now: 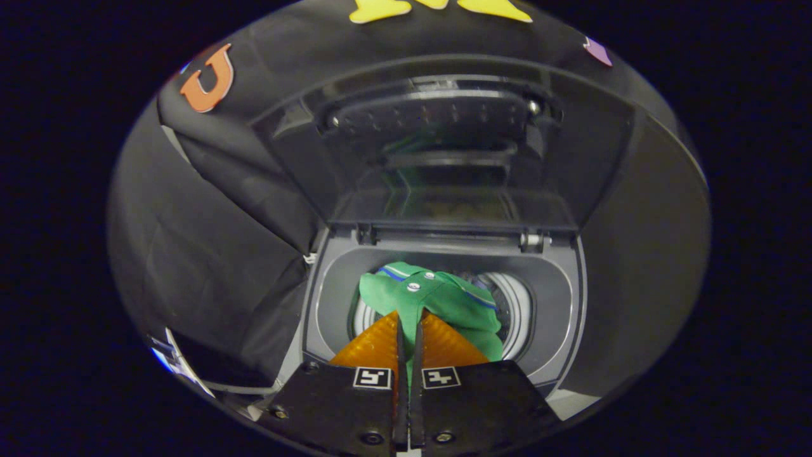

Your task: Put the clothes into the washing machine and then close the washing machine lid.

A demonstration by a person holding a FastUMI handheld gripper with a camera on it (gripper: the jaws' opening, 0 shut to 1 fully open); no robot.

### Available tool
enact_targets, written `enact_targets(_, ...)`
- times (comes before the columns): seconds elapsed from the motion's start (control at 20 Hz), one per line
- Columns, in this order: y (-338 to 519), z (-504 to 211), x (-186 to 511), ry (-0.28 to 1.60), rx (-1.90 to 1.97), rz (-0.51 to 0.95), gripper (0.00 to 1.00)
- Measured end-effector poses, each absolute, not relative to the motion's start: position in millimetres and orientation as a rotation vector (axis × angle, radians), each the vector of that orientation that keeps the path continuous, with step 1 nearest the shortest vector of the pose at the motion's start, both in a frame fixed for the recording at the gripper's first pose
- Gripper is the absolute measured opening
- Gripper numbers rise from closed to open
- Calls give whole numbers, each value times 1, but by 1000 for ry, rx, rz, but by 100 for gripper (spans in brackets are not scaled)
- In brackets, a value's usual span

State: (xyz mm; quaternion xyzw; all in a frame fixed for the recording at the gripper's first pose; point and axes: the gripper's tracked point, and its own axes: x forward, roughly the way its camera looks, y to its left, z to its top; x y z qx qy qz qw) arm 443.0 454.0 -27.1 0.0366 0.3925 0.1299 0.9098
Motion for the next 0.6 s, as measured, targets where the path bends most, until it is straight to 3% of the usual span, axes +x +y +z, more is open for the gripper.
enact_targets(0.45,445,-37,445,840,108,193,10)
enact_targets(0.5,444,-37,444,822,106,197,15)
enact_targets(0.6,437,-33,443,800,88,174,57)
